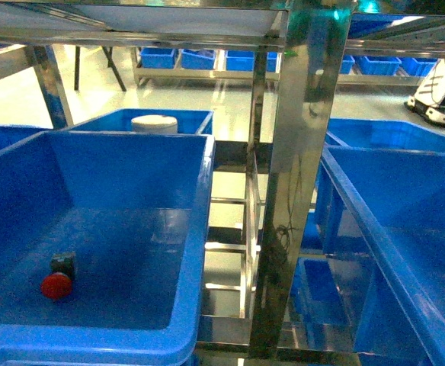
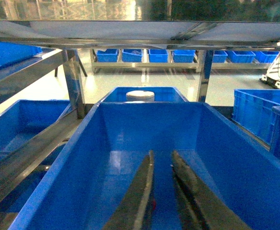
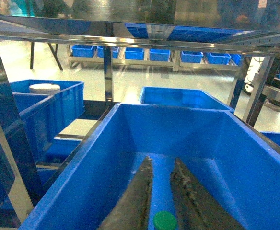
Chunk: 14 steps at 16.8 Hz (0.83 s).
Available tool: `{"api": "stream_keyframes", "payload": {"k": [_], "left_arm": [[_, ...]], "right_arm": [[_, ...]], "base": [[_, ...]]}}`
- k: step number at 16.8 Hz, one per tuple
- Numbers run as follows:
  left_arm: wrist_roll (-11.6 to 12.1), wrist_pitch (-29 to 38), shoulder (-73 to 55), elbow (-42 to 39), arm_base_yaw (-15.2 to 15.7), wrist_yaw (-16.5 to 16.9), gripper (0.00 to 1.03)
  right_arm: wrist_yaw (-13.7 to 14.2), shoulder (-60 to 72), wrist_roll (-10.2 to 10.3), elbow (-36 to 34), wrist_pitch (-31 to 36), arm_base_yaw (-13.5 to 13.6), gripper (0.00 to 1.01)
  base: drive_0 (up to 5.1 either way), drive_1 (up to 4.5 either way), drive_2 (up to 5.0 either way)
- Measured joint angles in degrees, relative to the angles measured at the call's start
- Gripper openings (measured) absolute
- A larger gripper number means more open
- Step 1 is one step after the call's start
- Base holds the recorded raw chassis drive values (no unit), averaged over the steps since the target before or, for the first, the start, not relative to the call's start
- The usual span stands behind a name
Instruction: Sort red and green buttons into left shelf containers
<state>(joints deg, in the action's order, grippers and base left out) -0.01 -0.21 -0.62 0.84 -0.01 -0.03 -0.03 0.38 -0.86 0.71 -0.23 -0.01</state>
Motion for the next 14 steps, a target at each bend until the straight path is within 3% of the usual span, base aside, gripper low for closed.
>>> {"api": "stream_keyframes", "payload": {"k": [4, 6, 8, 14], "left_arm": [[0.0, 0.0, 0.0, 0.0, 0.0, 0.0, 0.54], [0.0, 0.0, 0.0, 0.0, 0.0, 0.0, 0.79], [0.0, 0.0, 0.0, 0.0, 0.0, 0.0, 0.99], [0.0, 0.0, 0.0, 0.0, 0.0, 0.0, 0.98]], "right_arm": [[0.0, 0.0, 0.0, 0.0, 0.0, 0.0, 0.55], [0.0, 0.0, 0.0, 0.0, 0.0, 0.0, 0.80], [0.0, 0.0, 0.0, 0.0, 0.0, 0.0, 1.00], [0.0, 0.0, 0.0, 0.0, 0.0, 0.0, 0.98]], "base": [[0.0, 0.00, 0.0], [0.0, 0.00, 0.0], [0.0, 0.00, 0.0], [0.0, 0.00, 0.0]]}}
